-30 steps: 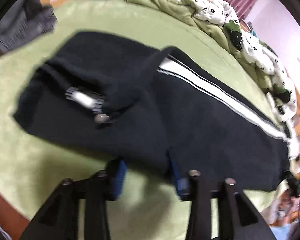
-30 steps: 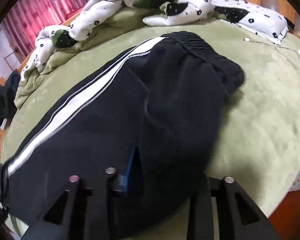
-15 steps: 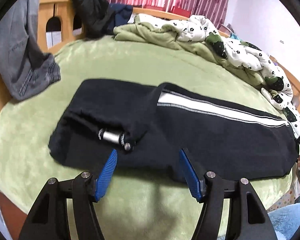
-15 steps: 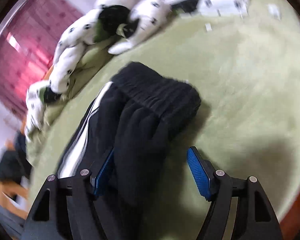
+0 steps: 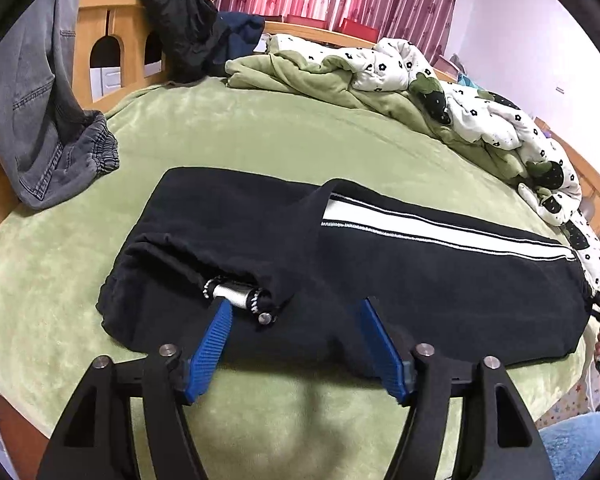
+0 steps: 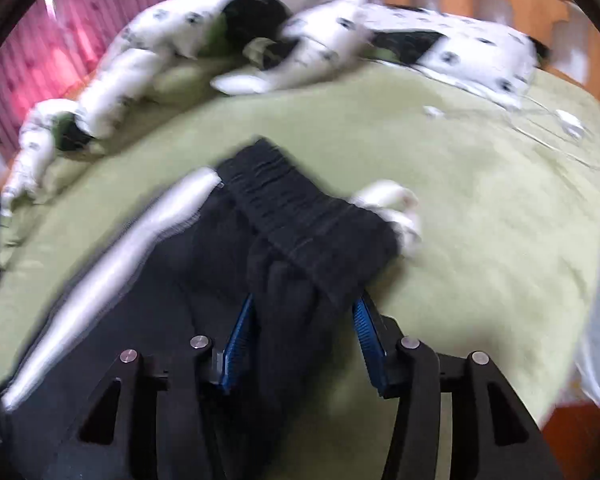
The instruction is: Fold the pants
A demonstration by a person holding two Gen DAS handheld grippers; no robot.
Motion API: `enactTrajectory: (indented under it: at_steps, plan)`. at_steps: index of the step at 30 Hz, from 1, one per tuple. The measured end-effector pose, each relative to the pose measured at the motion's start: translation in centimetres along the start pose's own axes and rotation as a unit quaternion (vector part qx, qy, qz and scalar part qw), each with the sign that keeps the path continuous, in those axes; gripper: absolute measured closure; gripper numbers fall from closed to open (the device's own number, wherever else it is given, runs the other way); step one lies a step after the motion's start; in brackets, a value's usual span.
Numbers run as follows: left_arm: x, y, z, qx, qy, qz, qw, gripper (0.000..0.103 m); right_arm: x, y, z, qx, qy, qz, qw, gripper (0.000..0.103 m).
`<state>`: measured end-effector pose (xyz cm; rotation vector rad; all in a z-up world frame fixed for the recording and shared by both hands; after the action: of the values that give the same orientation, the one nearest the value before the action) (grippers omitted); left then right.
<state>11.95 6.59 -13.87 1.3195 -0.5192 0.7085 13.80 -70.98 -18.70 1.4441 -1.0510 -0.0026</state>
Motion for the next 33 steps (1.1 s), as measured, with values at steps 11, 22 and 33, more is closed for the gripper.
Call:
enactTrajectory:
  at_steps: [11, 22, 33]
  plan:
    - [1.8, -5.0, -1.6, 0.031, -0.011, -0.028, 0.9991, 0.092, -4.7, 8.2, 0.8, -0.013, -0.022, 0.037, 0.999, 0.044]
    - [12.5, -7.1, -7.5, 0.042, 0.069, -0.051, 0.9954, 0.088, -7.5, 11.1, -9.2, 0.009, 0.035, 0.038, 0.999, 0.044]
    - [11.8, -2.3, -8.2, 0.006, 0.035, 0.036, 0.9987, 0.035, -11.6, 11.5, -18.8, 0.049, 0.122, 0.008, 0.991, 0.044]
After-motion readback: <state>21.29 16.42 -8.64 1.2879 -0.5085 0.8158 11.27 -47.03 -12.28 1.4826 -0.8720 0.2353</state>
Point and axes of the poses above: each gripper's, at about its wrist camera, not at the fingertips, and y roughly against the way its jaws point, z to its right, x to its top, the point moved 7 cm from there along -y, roughly the way its jaws point, and after that the axes turned 1 degree about z, right-handed, at the moved point
